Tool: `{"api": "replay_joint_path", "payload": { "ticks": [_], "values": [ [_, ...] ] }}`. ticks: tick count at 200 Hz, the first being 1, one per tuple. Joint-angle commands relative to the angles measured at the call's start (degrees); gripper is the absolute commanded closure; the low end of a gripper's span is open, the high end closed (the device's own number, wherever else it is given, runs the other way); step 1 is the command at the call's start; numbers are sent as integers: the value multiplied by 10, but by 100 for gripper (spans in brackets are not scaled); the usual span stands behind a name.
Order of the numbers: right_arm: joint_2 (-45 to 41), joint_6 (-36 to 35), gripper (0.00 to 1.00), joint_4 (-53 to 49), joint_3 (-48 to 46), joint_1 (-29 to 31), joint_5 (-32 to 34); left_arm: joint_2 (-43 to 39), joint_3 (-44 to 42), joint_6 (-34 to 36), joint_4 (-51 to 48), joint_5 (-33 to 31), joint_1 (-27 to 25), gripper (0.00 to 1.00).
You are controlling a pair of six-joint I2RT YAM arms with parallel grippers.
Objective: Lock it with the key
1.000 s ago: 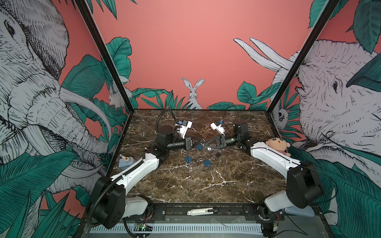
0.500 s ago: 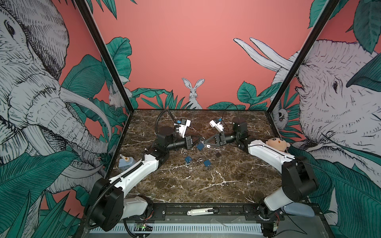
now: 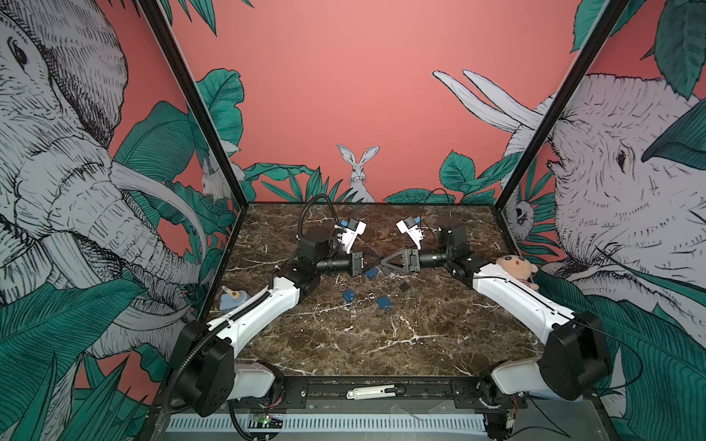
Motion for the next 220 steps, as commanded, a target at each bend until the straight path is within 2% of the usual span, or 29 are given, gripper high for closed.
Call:
{"api": "replay_joint_path", "payload": {
  "ticks": [1,67,125,156,179,220],
  "values": [
    [-38,-21,49,18,-21,-1,38,-4,24,6,-7,23,13,100],
    [-109,-6,47,32,-87,-21,48,-1,63,6,-4,36,29,100],
    [-94,22,48,86,-92,-23,32,11,87,-16,6,63,29,100],
    [-79,34,61,94,-77,-22,7,17,95,-6,-13,64,29,100],
    [-72,36,65,97,-75,-22,-3,20,95,-8,-5,63,29,100],
    [-70,49,83,112,-80,-22,-14,20,92,-6,-2,54,29,100]
  ]
}}
